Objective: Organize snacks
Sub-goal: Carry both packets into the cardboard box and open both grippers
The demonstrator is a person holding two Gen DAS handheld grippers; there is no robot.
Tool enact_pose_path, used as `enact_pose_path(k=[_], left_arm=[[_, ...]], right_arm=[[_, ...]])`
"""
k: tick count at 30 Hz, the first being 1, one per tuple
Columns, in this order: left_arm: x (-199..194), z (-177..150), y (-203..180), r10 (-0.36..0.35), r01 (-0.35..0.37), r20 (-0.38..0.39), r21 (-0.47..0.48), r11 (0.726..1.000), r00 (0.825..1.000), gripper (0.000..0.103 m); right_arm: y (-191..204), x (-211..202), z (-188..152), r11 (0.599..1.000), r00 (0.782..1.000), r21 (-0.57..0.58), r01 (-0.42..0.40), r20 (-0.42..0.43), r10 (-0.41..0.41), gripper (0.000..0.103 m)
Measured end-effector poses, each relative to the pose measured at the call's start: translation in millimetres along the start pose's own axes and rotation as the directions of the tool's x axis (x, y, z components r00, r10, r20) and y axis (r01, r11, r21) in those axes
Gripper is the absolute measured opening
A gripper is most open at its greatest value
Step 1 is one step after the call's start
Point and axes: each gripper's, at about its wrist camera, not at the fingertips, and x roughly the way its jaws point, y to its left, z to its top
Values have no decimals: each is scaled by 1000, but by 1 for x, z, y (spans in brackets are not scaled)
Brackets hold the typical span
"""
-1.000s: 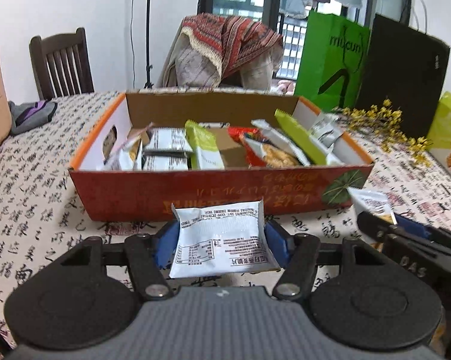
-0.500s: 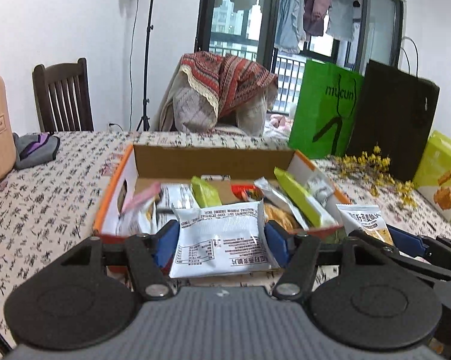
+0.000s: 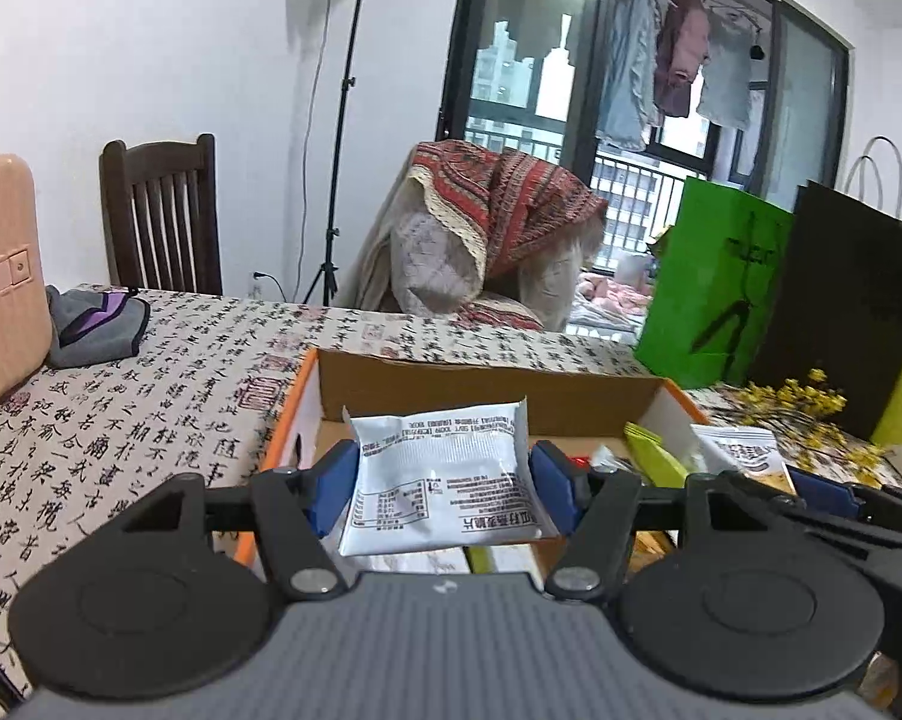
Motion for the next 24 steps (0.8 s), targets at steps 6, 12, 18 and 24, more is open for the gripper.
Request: enact_pose_path(k=[6,12,18,24], left_arm=[[30,-13,7,4,-4,27,0,1000,1000,65],[42,-23,15,7,-7,26,2,1000,1000,68],[37,-26,15,7,-7,74,1,1000,997,85],[34,-28,19,25,-22,101,-24,999,995,103]], right_arm=[[-6,35,-11,1000,1000,21,9,-1,-9,40],[-12,49,-27,999,1000,35,-27,-7,27,40],[-8,52,-34,999,999,-11,-43,-23,42,47],[-10,45,-36,994,994,6,-106,-5,106,84]])
